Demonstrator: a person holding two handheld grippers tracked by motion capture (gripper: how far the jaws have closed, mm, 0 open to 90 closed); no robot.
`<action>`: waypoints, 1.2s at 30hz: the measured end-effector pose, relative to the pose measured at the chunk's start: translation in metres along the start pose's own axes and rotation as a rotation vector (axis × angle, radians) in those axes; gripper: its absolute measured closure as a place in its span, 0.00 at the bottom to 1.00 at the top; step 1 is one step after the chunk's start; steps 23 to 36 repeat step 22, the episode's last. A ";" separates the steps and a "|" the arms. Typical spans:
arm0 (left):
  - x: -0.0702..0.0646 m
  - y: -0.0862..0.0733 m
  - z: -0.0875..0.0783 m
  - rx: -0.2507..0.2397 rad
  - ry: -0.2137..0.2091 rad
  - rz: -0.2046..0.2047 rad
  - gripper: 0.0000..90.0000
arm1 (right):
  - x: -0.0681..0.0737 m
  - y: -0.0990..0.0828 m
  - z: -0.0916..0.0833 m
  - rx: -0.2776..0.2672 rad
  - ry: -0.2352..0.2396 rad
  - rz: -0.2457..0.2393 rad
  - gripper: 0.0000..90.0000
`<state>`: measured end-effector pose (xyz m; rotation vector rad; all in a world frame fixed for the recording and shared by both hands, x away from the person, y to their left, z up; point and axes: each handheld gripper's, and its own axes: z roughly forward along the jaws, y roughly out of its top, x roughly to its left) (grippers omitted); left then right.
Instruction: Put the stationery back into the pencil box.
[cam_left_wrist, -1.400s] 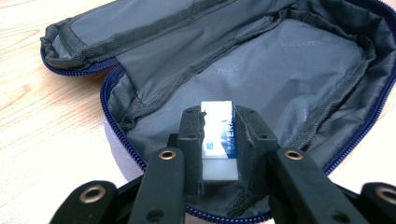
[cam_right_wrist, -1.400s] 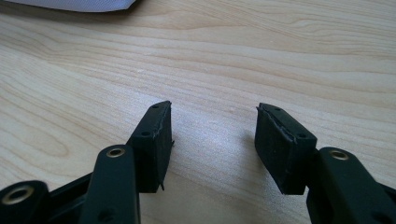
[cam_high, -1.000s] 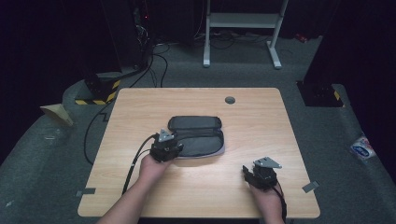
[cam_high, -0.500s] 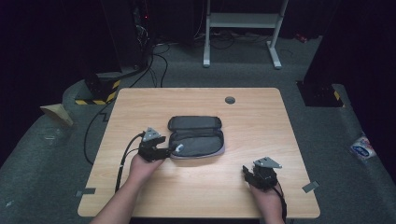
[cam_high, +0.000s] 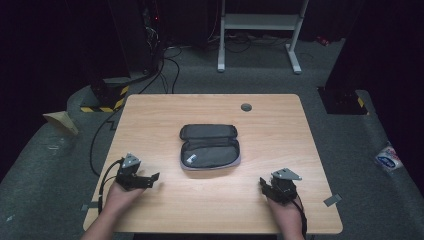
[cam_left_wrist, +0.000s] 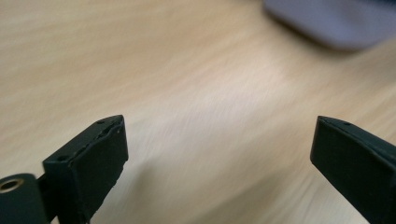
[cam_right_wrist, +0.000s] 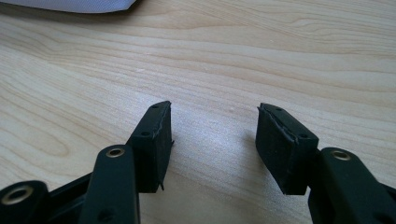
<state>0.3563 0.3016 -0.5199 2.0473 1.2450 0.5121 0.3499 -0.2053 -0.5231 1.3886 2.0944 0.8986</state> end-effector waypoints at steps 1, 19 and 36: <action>0.001 -0.006 -0.002 0.009 0.009 0.007 0.03 | 0.000 0.000 0.000 0.000 0.000 0.000 0.50; -0.006 -0.025 -0.011 -0.004 0.014 0.016 0.08 | 0.000 0.000 0.000 0.000 0.000 0.010 0.50; -0.006 -0.025 -0.011 -0.004 0.013 0.014 0.08 | 0.000 0.000 0.000 0.000 0.002 0.011 0.49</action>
